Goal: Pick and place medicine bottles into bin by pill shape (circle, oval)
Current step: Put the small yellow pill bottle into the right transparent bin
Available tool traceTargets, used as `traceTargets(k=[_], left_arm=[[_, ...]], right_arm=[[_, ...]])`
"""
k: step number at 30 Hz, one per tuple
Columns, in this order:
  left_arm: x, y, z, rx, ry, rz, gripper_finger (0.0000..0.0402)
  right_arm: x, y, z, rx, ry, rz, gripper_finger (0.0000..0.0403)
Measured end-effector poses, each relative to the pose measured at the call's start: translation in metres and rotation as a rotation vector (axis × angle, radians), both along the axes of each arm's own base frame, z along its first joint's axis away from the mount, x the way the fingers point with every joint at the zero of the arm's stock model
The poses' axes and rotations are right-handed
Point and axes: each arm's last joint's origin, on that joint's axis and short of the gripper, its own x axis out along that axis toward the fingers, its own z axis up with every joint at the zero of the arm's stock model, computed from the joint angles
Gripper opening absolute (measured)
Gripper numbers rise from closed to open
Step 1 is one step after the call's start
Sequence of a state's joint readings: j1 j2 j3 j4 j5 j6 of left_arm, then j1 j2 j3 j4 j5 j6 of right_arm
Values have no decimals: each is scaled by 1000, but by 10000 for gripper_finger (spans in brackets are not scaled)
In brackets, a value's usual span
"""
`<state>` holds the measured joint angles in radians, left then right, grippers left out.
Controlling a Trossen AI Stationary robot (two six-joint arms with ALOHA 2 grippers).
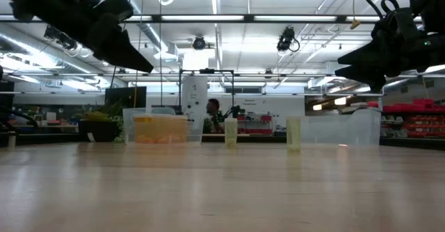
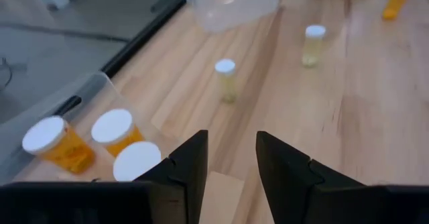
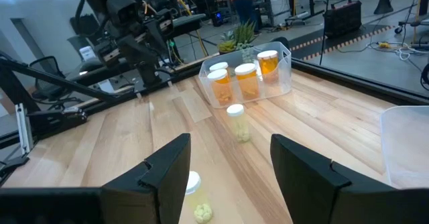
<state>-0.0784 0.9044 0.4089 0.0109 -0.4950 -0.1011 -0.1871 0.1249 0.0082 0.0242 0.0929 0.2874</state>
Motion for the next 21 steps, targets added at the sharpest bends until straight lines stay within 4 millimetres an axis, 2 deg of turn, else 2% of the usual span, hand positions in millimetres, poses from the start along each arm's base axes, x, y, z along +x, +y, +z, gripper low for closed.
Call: traceTargets(k=[13,21], left_arm=[[-39,2,-17,74,-235,-59,128],[-56,3,-37,114,-385,-100,115]], right_arm=[[0,0,0,0,0,0,214],[0,0,0,0,0,0,214]])
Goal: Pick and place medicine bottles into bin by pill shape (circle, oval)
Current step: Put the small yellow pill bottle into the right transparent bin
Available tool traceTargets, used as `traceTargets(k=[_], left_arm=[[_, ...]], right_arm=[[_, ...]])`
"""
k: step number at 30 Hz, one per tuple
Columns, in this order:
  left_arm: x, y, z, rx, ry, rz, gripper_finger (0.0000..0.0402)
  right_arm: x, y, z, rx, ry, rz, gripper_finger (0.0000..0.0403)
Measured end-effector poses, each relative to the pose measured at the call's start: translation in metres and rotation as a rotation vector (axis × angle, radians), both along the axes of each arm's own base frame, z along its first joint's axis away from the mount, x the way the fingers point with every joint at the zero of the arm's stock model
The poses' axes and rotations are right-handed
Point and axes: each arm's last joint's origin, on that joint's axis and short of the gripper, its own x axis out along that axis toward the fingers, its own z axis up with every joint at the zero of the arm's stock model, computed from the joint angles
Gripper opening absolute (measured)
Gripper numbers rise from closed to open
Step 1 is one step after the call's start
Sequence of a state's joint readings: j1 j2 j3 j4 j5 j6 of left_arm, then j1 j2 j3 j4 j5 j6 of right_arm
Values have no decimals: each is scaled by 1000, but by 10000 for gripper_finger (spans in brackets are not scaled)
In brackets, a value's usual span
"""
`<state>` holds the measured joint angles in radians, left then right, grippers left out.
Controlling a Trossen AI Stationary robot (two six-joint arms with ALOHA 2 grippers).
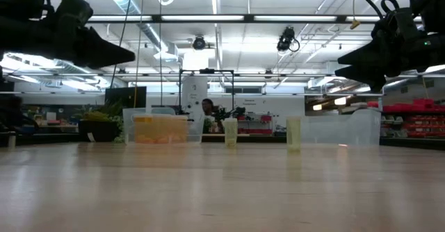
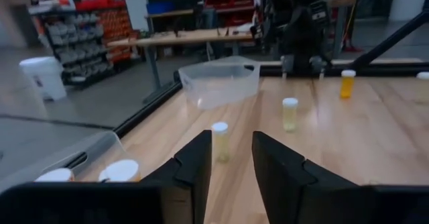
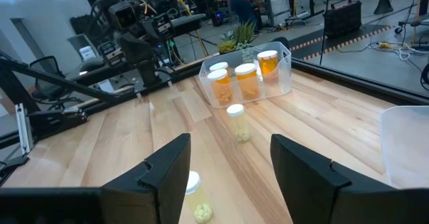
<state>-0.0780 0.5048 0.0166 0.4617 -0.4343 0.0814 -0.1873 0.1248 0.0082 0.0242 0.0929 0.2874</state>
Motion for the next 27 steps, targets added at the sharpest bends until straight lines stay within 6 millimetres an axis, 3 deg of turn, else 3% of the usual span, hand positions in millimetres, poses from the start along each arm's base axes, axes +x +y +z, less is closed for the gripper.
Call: traceTargets(k=[12,27], left_arm=[[-6,-6,3,32,-26,-81,101],[-24,-3,10,76,-91,-29,73]], right_arm=[[0,0,0,0,0,0,214],[0,0,0,0,0,0,214]])
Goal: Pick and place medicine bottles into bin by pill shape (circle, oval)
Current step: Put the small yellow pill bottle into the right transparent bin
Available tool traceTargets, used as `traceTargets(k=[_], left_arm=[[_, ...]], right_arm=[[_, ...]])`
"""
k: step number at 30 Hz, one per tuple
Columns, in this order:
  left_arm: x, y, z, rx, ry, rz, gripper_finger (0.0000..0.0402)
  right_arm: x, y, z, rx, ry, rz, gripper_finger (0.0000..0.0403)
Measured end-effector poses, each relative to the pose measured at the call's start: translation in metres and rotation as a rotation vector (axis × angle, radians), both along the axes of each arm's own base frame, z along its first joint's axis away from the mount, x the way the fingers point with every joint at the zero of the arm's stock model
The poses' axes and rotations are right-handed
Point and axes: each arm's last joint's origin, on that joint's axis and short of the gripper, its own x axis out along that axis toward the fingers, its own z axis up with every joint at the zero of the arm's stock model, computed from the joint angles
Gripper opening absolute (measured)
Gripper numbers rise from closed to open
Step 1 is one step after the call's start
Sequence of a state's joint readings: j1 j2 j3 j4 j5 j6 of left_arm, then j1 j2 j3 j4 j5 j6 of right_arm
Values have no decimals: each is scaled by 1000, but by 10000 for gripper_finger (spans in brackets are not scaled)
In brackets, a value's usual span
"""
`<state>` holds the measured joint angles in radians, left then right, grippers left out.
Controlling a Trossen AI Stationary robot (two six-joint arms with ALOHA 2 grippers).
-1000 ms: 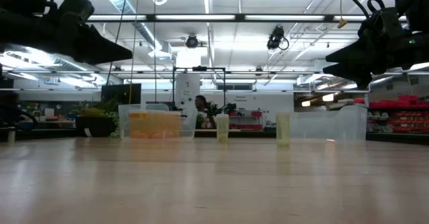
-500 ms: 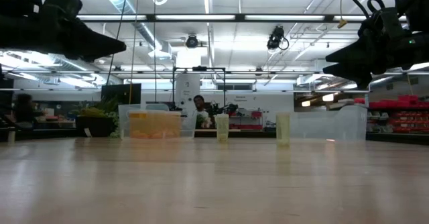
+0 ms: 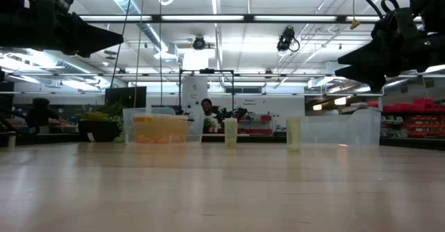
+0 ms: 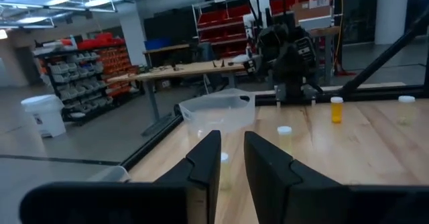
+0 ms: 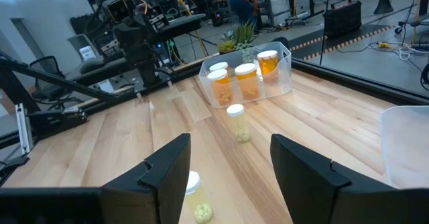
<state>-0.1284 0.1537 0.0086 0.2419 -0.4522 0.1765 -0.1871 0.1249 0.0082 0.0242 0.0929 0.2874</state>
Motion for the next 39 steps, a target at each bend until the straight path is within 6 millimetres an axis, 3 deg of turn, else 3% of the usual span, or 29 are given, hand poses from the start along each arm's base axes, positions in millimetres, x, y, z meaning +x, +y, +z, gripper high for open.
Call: traceTargets(k=[29,39], left_arm=[[-4,1,-8,-6,64,-2,60],[-4,1,-7,-7,61,-2,72]], right_arm=[[0,0,0,0,0,0,214],[0,0,0,0,0,0,214]])
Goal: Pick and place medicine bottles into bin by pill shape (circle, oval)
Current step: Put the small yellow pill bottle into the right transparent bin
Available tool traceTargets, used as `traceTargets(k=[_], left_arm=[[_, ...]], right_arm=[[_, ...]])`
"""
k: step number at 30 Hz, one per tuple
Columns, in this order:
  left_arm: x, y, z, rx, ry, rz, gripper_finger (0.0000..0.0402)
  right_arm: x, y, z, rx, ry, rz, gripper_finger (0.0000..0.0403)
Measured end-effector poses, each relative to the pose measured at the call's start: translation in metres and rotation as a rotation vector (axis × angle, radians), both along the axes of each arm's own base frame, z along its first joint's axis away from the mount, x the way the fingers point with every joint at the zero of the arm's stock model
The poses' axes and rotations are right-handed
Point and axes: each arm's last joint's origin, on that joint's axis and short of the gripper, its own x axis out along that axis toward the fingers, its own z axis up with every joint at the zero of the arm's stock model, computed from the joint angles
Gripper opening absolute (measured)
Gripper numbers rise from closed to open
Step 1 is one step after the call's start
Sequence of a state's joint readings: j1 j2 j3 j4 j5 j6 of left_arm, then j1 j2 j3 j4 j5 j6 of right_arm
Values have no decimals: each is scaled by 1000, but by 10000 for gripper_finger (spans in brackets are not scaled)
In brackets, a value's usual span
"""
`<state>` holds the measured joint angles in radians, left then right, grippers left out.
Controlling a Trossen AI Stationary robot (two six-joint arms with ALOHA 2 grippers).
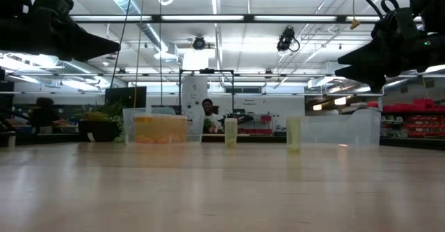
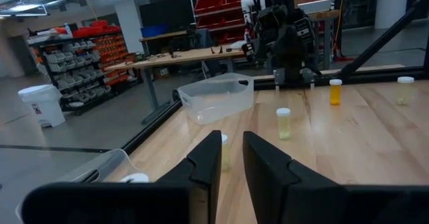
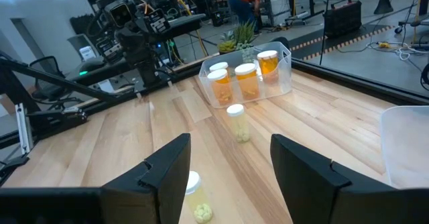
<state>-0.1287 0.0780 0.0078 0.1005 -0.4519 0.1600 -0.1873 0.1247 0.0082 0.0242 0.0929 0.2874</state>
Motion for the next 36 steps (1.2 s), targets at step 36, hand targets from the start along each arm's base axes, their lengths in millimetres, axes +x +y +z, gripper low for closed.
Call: traceTargets(k=[36], left_arm=[[0,0,0,-1,1,0,79]], right_arm=[[0,0,0,-58,17,-2,214]])
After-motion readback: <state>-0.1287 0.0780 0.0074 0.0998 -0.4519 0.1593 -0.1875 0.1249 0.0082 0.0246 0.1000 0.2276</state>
